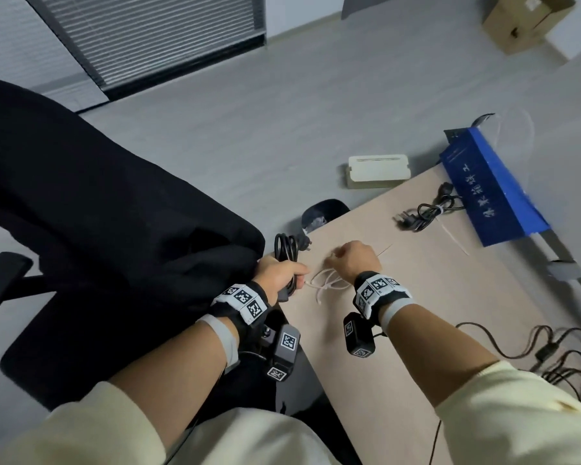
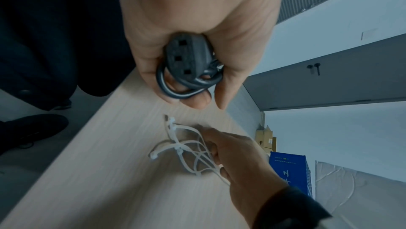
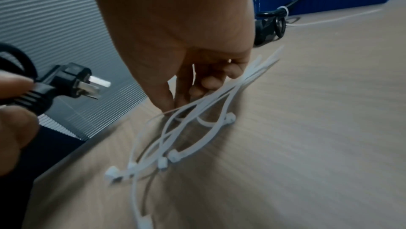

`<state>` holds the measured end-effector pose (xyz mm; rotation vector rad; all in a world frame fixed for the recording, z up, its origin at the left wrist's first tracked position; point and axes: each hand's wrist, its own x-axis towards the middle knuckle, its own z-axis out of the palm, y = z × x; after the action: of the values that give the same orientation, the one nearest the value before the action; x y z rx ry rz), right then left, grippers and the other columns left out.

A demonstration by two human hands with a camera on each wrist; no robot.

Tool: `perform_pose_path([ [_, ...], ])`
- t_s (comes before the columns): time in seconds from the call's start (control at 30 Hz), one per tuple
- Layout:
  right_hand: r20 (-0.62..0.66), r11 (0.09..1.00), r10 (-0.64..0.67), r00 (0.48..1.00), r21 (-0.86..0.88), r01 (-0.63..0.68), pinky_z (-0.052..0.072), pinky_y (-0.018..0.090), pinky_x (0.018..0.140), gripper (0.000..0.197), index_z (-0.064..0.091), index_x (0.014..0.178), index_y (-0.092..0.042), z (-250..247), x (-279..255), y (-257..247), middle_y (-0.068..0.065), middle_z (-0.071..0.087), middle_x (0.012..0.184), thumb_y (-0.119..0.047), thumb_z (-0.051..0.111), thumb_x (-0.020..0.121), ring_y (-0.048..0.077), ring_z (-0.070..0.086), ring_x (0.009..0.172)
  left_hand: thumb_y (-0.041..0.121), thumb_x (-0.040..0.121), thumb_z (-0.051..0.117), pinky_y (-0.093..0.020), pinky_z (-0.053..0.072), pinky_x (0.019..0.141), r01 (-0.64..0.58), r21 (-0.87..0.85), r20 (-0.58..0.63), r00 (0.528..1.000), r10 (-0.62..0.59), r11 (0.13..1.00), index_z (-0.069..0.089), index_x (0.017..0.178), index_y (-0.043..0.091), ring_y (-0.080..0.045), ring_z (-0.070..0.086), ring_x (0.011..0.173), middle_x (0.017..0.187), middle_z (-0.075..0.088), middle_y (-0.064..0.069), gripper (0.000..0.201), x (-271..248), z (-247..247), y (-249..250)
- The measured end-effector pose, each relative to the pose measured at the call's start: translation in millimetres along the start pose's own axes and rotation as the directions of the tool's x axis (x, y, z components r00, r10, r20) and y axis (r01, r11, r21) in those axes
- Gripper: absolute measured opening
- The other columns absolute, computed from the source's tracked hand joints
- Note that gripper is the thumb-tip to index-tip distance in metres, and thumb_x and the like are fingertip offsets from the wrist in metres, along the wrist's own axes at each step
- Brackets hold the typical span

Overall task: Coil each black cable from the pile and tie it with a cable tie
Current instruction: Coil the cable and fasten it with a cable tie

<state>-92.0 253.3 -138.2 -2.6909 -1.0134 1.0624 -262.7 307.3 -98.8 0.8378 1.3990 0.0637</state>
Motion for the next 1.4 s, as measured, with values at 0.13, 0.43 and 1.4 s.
perform_pose_path([
  [0.13, 0.053, 0.993, 0.03, 0.998, 0.109, -0.035, 0.042, 0.024, 0.056, 0.022, 0.073, 0.073, -0.016, -5, -9, 8, -0.002, 0.068, 0.07, -0.037, 0.072, 0.08, 0.019, 0.064, 0.07, 0.006, 0.075, 0.078, -0.024, 0.041, 0.047, 0.007, -0.022, 0.027, 1.0, -0.006, 1.0, 0.062, 0.059, 0.001, -0.02, 0.051, 0.043, 0.054, 0.058, -0.013, 0.024, -4, 2, 1],
  [0.43, 0.071, 0.992, 0.048, 0.996, 0.115, -0.056, 0.042, 0.023, 0.076, 0.009, 0.073, 0.078, -0.028, -16, -42, 66, -0.002, 0.073, 0.095, -0.021, 0.067, 0.081, 0.022, 0.067, 0.095, 0.0, 0.078, 0.078, -0.03, 0.053, 0.067, 0.043, -0.062, 0.041, 0.998, -0.04, 0.997, 0.065, 0.066, 0.002, -0.018, 0.059, 0.048, 0.055, 0.062, -0.01, 0.017, -13, 24, -4],
  [1.4, -0.041, 0.998, -0.036, 0.999, 0.057, 0.038, 0.038, 0.025, 0.066, 0.02, 0.061, 0.069, -0.026, -27, -74, 85, 0.0, 0.068, 0.091, -0.026, 0.08, 0.076, 0.022, 0.061, 0.086, 0.007, 0.078, 0.079, -0.02, 0.044, 0.043, -0.009, 0.035, 0.092, 0.996, 0.006, 0.999, 0.068, 0.075, 0.002, -0.014, 0.057, 0.045, 0.063, 0.063, -0.012, 0.013, -44, 32, -7],
])
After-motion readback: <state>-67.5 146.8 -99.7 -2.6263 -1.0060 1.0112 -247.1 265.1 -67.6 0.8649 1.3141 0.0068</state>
